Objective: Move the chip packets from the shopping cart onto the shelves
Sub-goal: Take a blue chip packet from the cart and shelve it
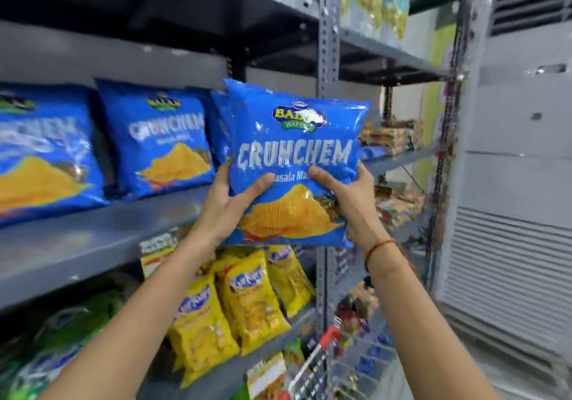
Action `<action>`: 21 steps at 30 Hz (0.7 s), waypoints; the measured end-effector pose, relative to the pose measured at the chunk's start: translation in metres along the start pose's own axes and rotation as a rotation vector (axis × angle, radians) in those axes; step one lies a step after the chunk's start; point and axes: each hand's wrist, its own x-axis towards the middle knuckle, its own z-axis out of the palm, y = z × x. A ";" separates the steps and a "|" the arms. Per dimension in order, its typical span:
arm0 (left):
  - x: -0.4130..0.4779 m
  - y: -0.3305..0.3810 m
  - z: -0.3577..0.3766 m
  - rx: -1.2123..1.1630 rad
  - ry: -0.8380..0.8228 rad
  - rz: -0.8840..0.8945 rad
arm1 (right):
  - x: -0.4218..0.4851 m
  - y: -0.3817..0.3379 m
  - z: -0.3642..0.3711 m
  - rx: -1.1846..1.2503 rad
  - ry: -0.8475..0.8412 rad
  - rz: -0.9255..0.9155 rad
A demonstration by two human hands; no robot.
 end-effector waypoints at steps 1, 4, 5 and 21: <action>0.004 0.007 -0.011 0.011 0.025 0.021 | 0.007 -0.005 0.014 0.009 -0.036 -0.010; 0.012 0.022 -0.043 0.021 0.105 0.027 | 0.029 -0.008 0.052 0.045 -0.128 -0.017; 0.015 0.024 -0.053 0.016 0.132 0.022 | 0.036 -0.007 0.065 0.053 -0.154 -0.008; 0.066 -0.020 -0.120 0.077 0.465 -0.186 | 0.102 0.073 0.172 0.016 -0.362 0.119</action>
